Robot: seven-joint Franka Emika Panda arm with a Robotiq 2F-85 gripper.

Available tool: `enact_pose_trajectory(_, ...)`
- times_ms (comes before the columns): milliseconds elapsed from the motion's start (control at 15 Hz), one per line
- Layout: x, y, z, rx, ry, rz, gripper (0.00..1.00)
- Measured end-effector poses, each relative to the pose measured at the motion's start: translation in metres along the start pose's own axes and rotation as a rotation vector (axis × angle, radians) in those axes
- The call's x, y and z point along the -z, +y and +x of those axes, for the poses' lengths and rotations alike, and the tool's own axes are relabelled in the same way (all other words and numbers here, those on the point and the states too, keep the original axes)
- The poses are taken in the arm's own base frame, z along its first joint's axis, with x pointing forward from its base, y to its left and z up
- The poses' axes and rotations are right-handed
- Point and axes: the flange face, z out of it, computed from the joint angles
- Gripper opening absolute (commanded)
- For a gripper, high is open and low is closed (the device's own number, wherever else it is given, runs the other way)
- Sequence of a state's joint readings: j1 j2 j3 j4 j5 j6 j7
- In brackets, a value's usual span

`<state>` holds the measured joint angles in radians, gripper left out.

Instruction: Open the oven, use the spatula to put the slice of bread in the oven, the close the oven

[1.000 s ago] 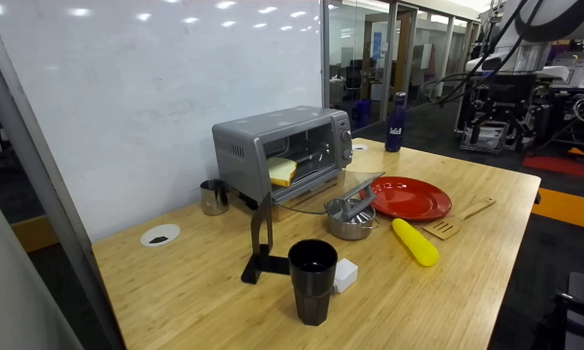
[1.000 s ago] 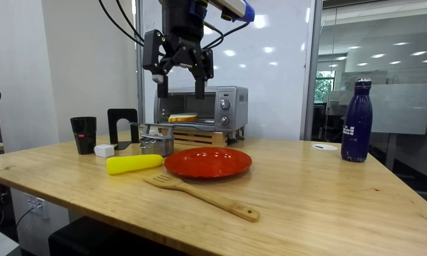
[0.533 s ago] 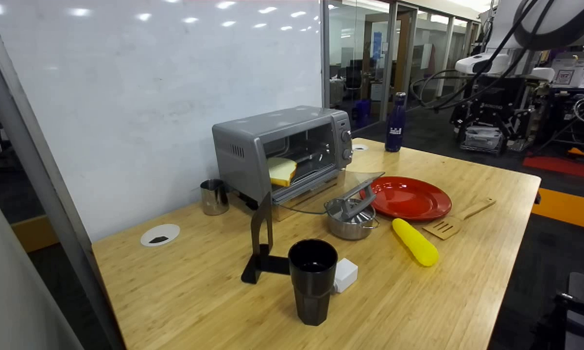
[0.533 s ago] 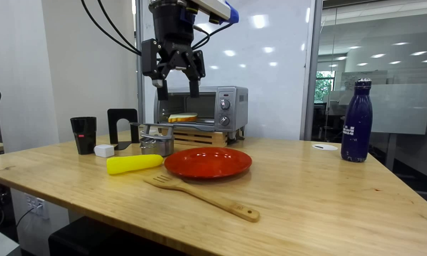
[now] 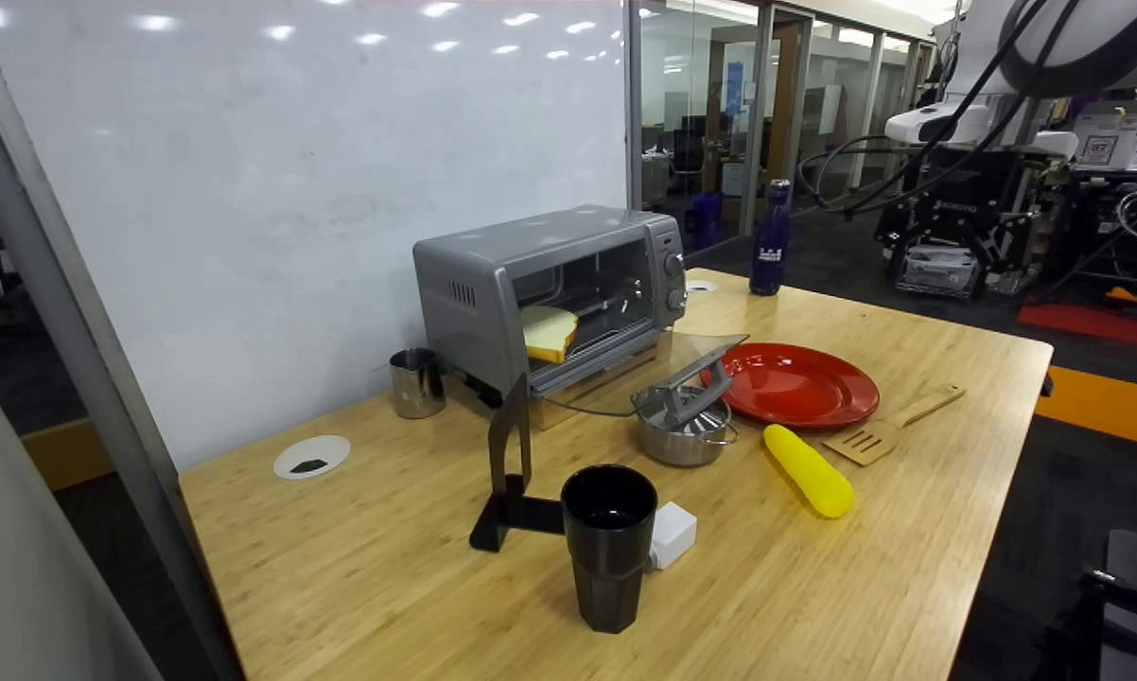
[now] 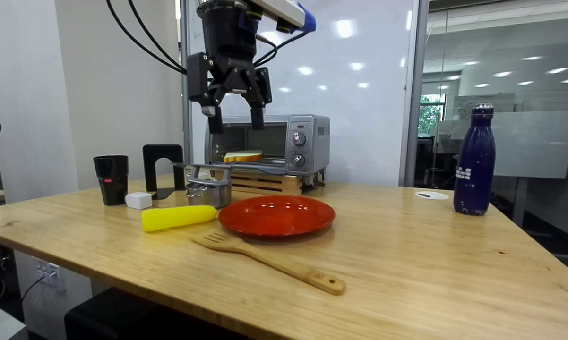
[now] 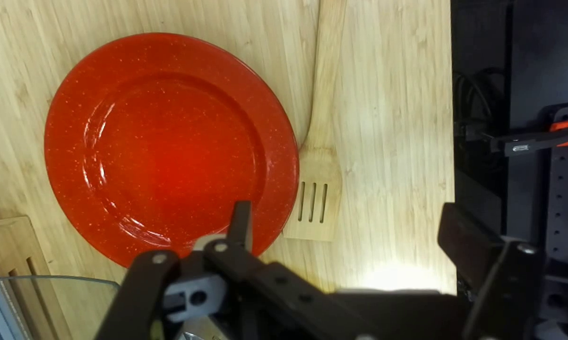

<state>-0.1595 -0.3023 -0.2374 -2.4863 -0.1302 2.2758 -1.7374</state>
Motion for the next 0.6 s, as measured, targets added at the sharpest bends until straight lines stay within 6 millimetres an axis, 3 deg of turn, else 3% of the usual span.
enact_pose_trajectory(333, 0.0, 0.0, -0.001, -0.017, 0.016, -0.012, 1.0)
enact_pose_trajectory(600, -0.011, 0.006, 0.0, -0.096, 0.07, -0.137, 1.0)
